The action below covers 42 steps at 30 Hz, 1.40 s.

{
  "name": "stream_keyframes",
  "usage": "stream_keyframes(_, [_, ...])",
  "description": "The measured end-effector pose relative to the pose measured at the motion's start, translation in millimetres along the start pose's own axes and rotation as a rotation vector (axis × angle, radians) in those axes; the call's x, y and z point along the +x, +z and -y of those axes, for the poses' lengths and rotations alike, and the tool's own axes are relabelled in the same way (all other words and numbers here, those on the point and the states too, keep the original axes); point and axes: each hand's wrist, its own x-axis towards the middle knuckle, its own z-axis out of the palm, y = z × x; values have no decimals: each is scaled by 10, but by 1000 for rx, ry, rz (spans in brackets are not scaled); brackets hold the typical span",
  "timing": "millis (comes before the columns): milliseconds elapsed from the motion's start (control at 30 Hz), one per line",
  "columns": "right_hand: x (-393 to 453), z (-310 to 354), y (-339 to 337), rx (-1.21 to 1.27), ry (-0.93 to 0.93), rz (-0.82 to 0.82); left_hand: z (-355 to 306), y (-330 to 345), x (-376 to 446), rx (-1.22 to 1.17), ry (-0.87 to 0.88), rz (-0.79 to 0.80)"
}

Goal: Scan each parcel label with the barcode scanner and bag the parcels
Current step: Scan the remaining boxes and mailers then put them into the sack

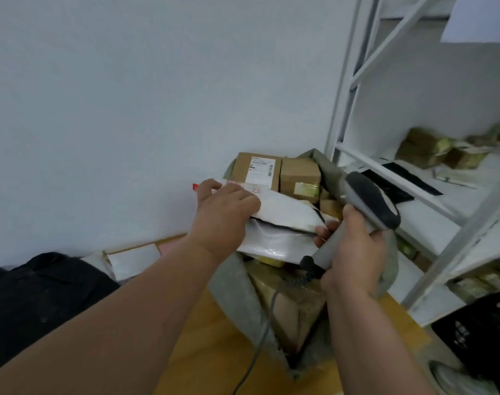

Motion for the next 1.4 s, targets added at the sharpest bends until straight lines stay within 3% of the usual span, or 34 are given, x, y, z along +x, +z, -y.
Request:
stream_keyframes(233, [263,59,-216,-82,20,-26,-373,190,158,-61,-54,409])
stream_keyframes(433, [397,-24,-174,-189,150,128,-537,339,340,-43,12,833])
stream_keyframes(500, [389,-60,-148,-213,190,200,-529,336,318,-41,-29,799])
stream_keyframes(700, [248,-216,16,-354,231,370,-315,186,55,12,-227,499])
stream_keyframes(967, [-299,-477,308,-455,239,501,264,-112,-657,2,-461,317])
stream_keyframes(1400, [-1642,-1836,861,-676,286,668,1328,-724,-2659,36,-851,600])
